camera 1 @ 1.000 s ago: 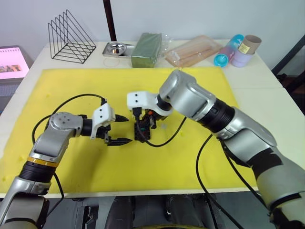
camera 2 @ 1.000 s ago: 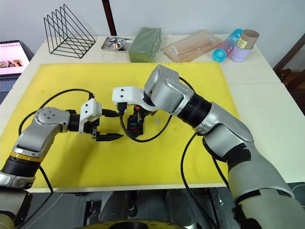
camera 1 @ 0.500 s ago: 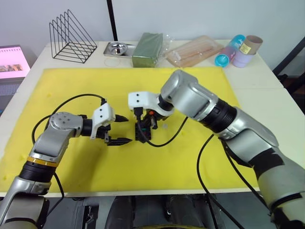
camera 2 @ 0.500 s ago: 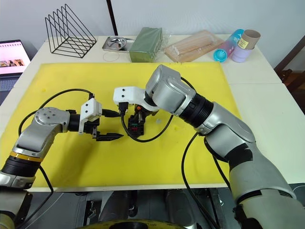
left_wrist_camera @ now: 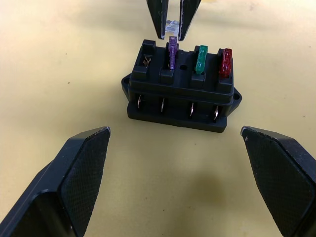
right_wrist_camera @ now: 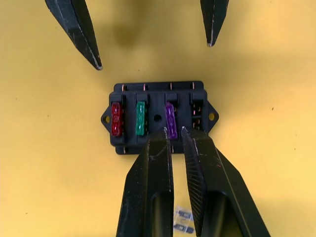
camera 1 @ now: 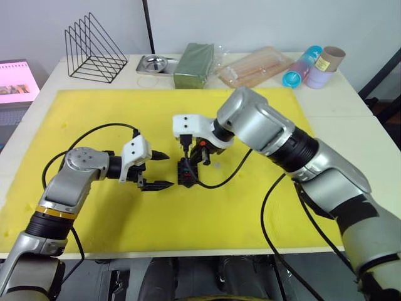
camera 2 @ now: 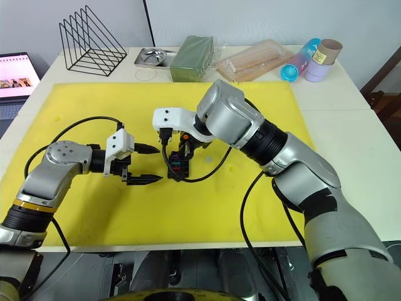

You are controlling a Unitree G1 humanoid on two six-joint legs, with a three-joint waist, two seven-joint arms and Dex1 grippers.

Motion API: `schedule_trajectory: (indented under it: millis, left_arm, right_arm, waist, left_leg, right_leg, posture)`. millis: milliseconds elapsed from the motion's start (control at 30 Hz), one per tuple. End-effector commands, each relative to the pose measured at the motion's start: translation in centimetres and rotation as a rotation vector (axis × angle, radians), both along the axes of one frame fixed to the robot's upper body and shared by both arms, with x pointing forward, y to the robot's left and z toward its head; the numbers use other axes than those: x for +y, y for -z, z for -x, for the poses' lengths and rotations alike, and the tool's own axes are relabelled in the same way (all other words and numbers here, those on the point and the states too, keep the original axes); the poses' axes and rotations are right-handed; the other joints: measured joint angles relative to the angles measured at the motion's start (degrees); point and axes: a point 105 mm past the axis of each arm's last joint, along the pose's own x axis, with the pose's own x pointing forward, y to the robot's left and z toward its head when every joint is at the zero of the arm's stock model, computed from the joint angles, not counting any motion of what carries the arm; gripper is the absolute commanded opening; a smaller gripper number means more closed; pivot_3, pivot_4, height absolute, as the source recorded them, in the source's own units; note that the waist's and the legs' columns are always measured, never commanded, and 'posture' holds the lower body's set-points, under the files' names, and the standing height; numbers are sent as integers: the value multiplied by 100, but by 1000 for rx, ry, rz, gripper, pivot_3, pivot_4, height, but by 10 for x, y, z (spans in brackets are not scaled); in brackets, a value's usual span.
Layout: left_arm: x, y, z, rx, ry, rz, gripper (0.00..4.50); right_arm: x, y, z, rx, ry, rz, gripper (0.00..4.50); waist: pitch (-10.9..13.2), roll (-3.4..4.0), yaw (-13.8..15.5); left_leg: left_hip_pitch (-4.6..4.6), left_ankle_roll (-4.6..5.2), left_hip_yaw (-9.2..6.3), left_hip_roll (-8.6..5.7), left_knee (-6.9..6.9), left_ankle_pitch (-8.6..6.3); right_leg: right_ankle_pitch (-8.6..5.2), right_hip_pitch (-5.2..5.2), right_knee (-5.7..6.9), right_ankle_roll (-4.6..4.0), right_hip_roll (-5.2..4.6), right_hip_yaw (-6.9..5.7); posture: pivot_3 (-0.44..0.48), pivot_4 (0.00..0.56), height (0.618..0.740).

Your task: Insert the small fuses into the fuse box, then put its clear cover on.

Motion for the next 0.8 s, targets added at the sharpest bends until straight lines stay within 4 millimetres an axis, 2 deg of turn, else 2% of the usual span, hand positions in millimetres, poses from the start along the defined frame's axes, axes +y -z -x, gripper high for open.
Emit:
schedule_trajectory:
  millis: [33,133,200,333,400,633,733,800]
  left_arm:
    - [-2,-16,-2,-59,9,17,4500]
    - [-2,-16,-2,-62,6,22,4500]
    - [-2,-16,-2,-63,4,24,4500]
    - [-2,-16,-2,-63,2,26,4500]
    - [-1,-17,-2,-63,1,26,4500]
    - [0,-16,-2,-62,-2,25,4500]
    - [0,-16,-3,-60,-2,25,4500]
    - [-1,-15,-3,-60,-1,26,4500]
  right_arm:
    - [0,-30,4,-60,-22,-72,510]
    - [-3,-40,6,-80,0,-173,510]
    - [-1,-50,9,-96,4,-315,510]
    - [-6,-50,18,-123,-33,-391,510]
    - [-8,-48,25,-85,-39,-446,510]
    - [-20,-30,16,-75,88,-565,510]
    - [-16,-20,18,-66,95,-630,10]
    - [-14,-13,18,-57,102,-662,10]
  waist:
    - [0,0,5]
    - [0,0,1]
    - [0,-1,7]
    - [0,-1,9]
    - [0,-1,3]
    - [0,-1,10]
    - [0,-1,3]
    - [0,-1,2]
  left_leg:
    - [0,0,0,0,0,0]
    - [-1,0,-1,0,0,0]
    - [-1,0,-3,1,0,0]
    - [-1,0,-2,0,0,0]
    - [-1,0,-1,0,0,0]
    - [-1,0,0,0,0,0]
    - [-1,0,1,0,0,0]
    - [-1,0,2,0,-1,0]
  right_leg:
    - [0,0,0,0,0,0]
    - [0,0,0,0,-1,0]
    - [0,0,0,0,0,-1]
    - [0,1,-1,0,-2,0]
    - [0,1,-1,0,-2,0]
    - [0,2,-1,0,-1,0]
    - [0,2,-1,0,0,2]
    - [0,2,-1,0,3,2]
  posture:
    - [0,150,740]
    - [0,150,740]
    - [0,150,740]
    - [0,150,740]
    - [0,150,740]
    - [0,150,740]
    - [0,150,740]
    - [0,150,740]
